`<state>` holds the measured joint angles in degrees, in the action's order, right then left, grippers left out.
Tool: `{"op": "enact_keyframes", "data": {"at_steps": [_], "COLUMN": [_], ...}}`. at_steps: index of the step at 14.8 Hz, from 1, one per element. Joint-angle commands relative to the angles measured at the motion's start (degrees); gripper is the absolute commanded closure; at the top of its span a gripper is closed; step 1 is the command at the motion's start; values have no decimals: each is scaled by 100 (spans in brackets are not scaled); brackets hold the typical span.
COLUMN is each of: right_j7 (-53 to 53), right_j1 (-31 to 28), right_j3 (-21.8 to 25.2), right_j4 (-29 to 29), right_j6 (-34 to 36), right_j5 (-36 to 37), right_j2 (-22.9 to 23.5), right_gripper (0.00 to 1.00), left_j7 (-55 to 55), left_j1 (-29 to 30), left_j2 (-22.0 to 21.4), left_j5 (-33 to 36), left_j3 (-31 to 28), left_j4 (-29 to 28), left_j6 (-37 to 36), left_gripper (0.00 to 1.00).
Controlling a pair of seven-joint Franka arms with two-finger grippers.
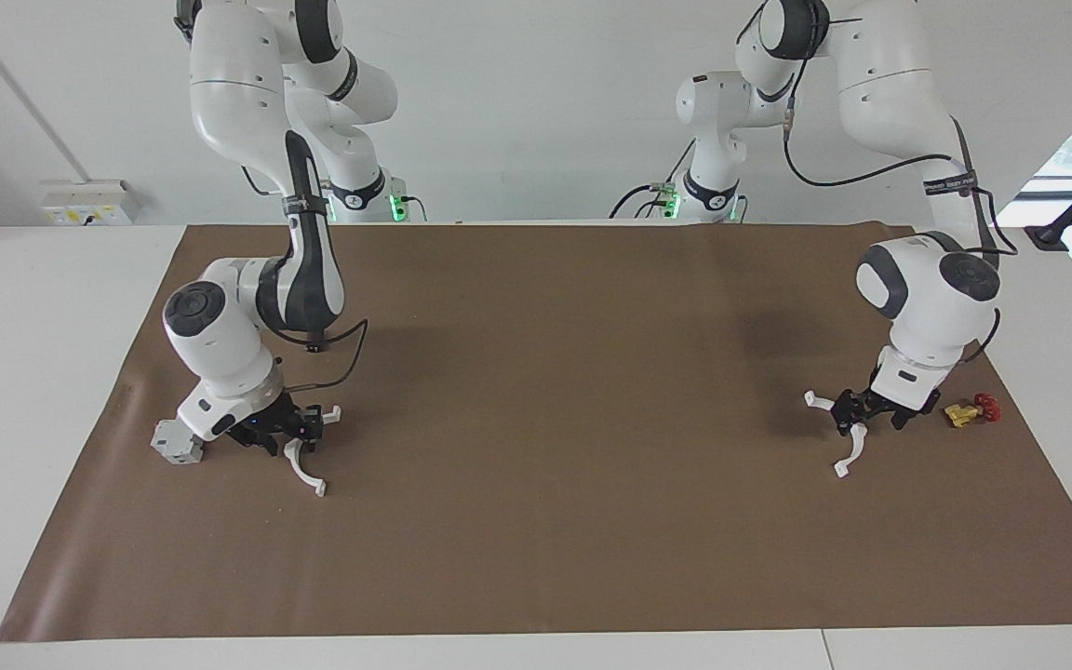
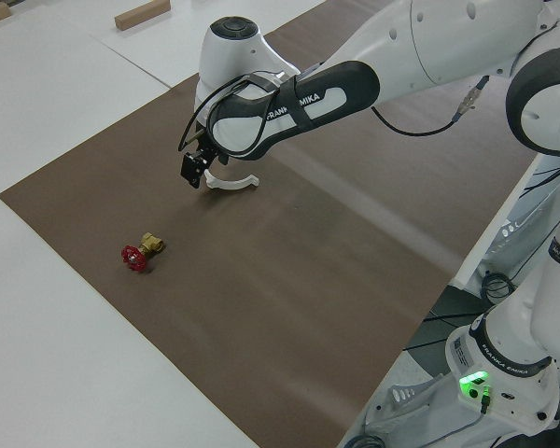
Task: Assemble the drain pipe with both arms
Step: 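Grasp the white clamp half with the right gripper while the left gripper grasps the other, then lift both clamp halves and carry them toward each other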
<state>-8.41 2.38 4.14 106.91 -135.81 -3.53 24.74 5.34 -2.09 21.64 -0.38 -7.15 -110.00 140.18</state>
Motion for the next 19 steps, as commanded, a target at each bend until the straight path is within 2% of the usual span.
{"op": "enact_keyframes", "data": {"at_steps": [1, 2, 3, 6, 7, 8, 12, 15, 19], "right_j7": [-240, -240, -240, -240, -231, -222, -74, 934, 2534], "right_j1": [-71, -71, -71, -71, -63, -54, -10, 419, 1272], "right_j3": [-45, -45, -45, -45, -45, -45, -176, -291, -291], "right_j4": [198, 198, 198, 155, 137, 85, -643, -1329, -1989], "right_j6": [-226, -227, -227, -218, -209, -174, 571, 1414, 1891], "right_j5": [-139, -139, -139, -139, -139, -130, -139, -113, -51], "right_j2": [-57, -66, -66, -57, -57, -48, -13, -4, 127], "right_gripper": [42, 46, 50, 72, 77, 79, 79, 78, 78], "left_j7": [90, 90, 107, 221, 222, 230, 204, 195, 169], "left_j1": [-37, -37, -37, -2, 15, 33, 50, 50, 42], "left_j2": [-19, -37, -72, -89, -89, -98, -273, -554, -871], "left_j5": [-58, -58, -58, -58, -58, -58, -58, -58, -58], "left_j3": [-32, -32, -32, -32, -41, -41, -50, -50, -50], "left_j4": [-135, -188, -301, -460, -461, -452, -381, -381, -381], "left_j6": [211, 228, 255, 430, 431, 422, 352, 98, -158], "left_gripper": [20, 44, 60, 100, 100, 100, 100, 100, 100]}}
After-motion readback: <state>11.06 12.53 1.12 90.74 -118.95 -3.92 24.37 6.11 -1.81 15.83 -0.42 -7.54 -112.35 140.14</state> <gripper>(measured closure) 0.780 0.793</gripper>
